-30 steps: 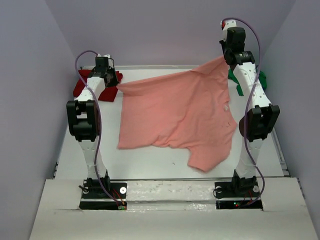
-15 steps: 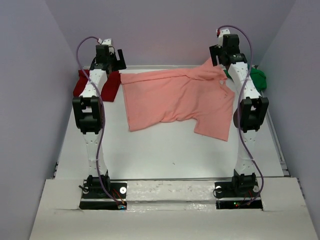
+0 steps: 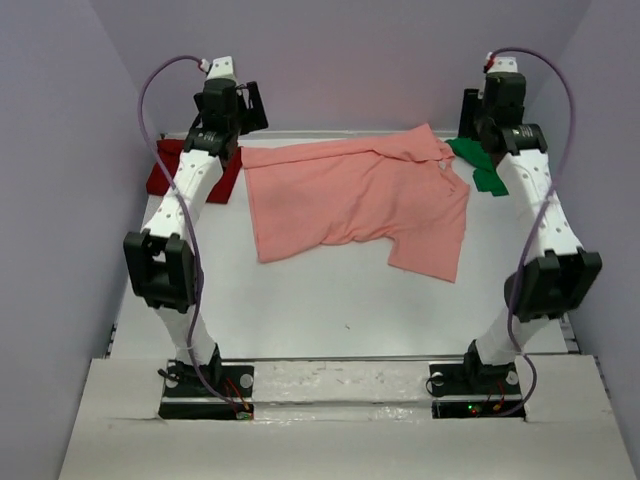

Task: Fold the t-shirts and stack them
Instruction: Flatten out the tshirt

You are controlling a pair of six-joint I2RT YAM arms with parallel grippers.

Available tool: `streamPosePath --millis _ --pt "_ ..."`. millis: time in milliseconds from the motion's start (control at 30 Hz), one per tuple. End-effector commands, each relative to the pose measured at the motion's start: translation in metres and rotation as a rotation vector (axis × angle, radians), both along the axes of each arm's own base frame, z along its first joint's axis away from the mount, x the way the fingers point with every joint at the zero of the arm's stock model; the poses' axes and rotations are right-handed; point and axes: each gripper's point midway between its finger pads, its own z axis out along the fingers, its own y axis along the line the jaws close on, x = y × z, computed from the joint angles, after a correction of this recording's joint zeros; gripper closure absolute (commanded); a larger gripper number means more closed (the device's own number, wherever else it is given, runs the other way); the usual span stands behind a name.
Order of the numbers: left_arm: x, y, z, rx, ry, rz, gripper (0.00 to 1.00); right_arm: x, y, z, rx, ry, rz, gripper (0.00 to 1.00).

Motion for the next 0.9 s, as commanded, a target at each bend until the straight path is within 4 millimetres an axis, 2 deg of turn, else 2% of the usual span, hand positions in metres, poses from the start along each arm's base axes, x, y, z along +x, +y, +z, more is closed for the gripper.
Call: streamPosePath --millis 0,33,67,100,133,167,200,233,267,300,333,400,433,467,533,633,667,767,867 --pt "-0.086 -0.059 0.071 -0.053 -0.094 -0.066 0.03 -0.076 0.007 0.059 0.179 -0.213 -0.069 0.56" --pt "-0.099 -0.065 0.063 -0.105 -0.068 -0.062 0.07 -0.086 0.007 0.059 0.214 -0.237 -0.087 0.57" --pt "-0.121 -0.071 0.042 -0.125 -0.015 -0.098 0.19 -0.095 0.009 0.044 0.236 -0.210 -0.090 0.58" --pt "-0.136 -0.081 0.029 -0.148 0.017 -0.110 0.26 -0.110 0.031 0.047 0.296 -0.206 -0.013 0.57" --pt "-0.156 -0.077 0.006 -0.149 0.063 -0.101 0.31 -0.116 0.042 0.032 0.318 -0.163 0.020 0.57" --pt "-0.168 -0.080 -0.003 -0.163 0.085 -0.119 0.33 -0.123 0.055 0.023 0.335 -0.138 0.056 0.57" --pt "-0.177 -0.079 -0.012 -0.169 0.103 -0.123 0.33 -0.138 0.083 0.025 0.344 -0.138 0.142 0.55" --pt "-0.195 -0.072 -0.029 -0.182 0.131 -0.097 0.36 -0.147 0.090 0.005 0.327 -0.101 0.143 0.55" --pt "-0.202 -0.072 -0.035 -0.195 0.137 -0.095 0.41 -0.152 0.092 0.000 0.306 -0.093 0.144 0.53" --pt "-0.209 -0.071 -0.043 -0.203 0.154 -0.100 0.43 -0.158 0.095 -0.006 0.293 -0.081 0.155 0.52" --pt "-0.218 -0.069 -0.061 -0.204 0.193 -0.096 0.46 -0.166 0.089 -0.012 0.280 -0.061 0.133 0.51" --pt "-0.228 -0.071 -0.075 -0.229 0.232 -0.101 0.46 -0.175 0.083 -0.025 0.258 -0.042 0.125 0.51" --pt "-0.231 -0.070 -0.084 -0.225 0.251 -0.098 0.46 -0.179 0.081 -0.025 0.264 -0.047 0.115 0.51" --pt "-0.235 -0.070 -0.101 -0.222 0.296 -0.089 0.45 -0.184 0.080 -0.018 0.275 -0.074 0.117 0.51" --pt "-0.238 -0.075 -0.117 -0.225 0.346 -0.106 0.44 -0.189 0.079 -0.016 0.278 -0.071 0.124 0.51" --pt "-0.250 -0.088 -0.150 -0.261 0.470 -0.149 0.43 -0.196 0.078 -0.017 0.287 -0.065 0.118 0.51" --pt "-0.255 -0.100 -0.159 -0.300 0.507 -0.192 0.43 -0.196 0.078 -0.019 0.289 -0.060 0.115 0.51" --pt "-0.263 -0.100 -0.179 -0.315 0.559 -0.174 0.43 -0.199 0.075 -0.027 0.277 -0.029 0.105 0.51" --pt "-0.267 -0.092 -0.194 -0.290 0.612 -0.116 0.43 -0.201 0.073 -0.023 0.267 -0.044 0.105 0.51"
